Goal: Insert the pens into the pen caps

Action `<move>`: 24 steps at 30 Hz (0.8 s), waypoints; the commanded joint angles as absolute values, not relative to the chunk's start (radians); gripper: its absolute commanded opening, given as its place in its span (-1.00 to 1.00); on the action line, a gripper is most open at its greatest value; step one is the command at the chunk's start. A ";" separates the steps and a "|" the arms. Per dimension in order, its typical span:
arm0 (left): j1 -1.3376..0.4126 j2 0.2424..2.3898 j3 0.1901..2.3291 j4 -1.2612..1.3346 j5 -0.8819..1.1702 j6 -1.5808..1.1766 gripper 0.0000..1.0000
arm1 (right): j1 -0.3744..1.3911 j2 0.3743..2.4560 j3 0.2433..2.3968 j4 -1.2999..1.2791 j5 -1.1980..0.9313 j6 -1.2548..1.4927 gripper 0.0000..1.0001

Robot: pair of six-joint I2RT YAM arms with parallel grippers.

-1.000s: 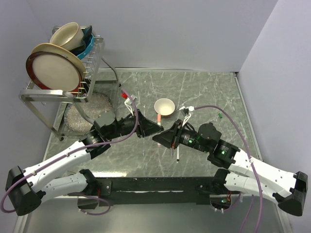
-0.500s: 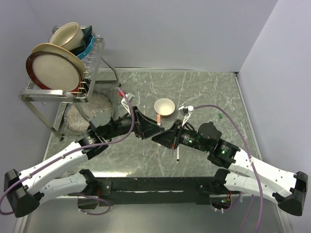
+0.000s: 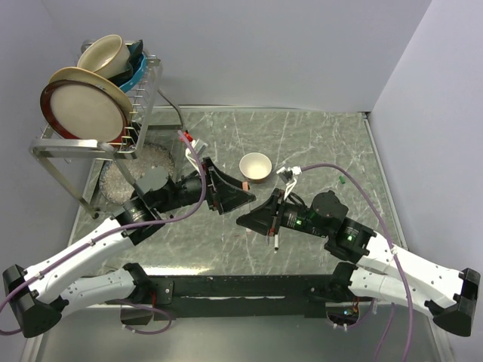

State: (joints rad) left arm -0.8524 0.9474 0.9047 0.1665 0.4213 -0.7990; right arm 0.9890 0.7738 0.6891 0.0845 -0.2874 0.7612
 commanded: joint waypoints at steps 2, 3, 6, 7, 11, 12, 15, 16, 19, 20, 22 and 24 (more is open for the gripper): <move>-0.856 0.950 0.939 0.178 0.408 -0.764 0.47 | 1.006 0.732 0.701 0.150 -0.313 0.762 -1.00; -0.856 0.950 0.936 0.179 0.408 -0.768 0.47 | 1.009 0.729 0.692 0.159 -0.313 0.765 -1.00; -0.856 0.939 0.924 0.195 0.402 -0.781 0.48 | 1.011 0.724 0.684 0.167 -0.325 0.761 -1.00; -0.856 0.937 0.917 0.199 0.402 -0.784 0.49 | 1.012 0.726 0.684 0.166 -0.333 0.756 -1.00; -0.856 0.922 0.907 0.218 0.400 -0.785 0.47 | 1.014 0.724 0.672 0.199 -0.356 0.764 -1.00; -0.856 0.916 0.905 0.221 0.402 -0.785 0.46 | 1.014 0.723 0.669 0.202 -0.357 0.767 -1.00; -0.856 0.905 0.897 0.239 0.410 -0.788 0.41 | 1.015 0.733 0.673 0.206 -0.377 0.767 -1.00; -0.856 0.904 0.897 0.241 0.411 -0.790 0.40 | 1.019 0.738 0.673 0.207 -0.382 0.767 -1.00; -0.856 0.900 0.900 0.236 0.408 -0.785 0.33 | 1.022 0.735 0.672 0.216 -0.382 0.770 -1.00; -0.856 0.900 0.900 0.236 0.405 -0.785 0.30 | 1.023 0.733 0.670 0.222 -0.382 0.772 -1.00; -0.856 0.897 0.896 0.235 0.397 -0.787 0.28 | 1.025 0.735 0.672 0.222 -0.385 0.769 -1.00; -0.856 0.899 0.891 0.238 0.397 -0.790 0.22 | 1.026 0.738 0.676 0.221 -0.393 0.769 -1.00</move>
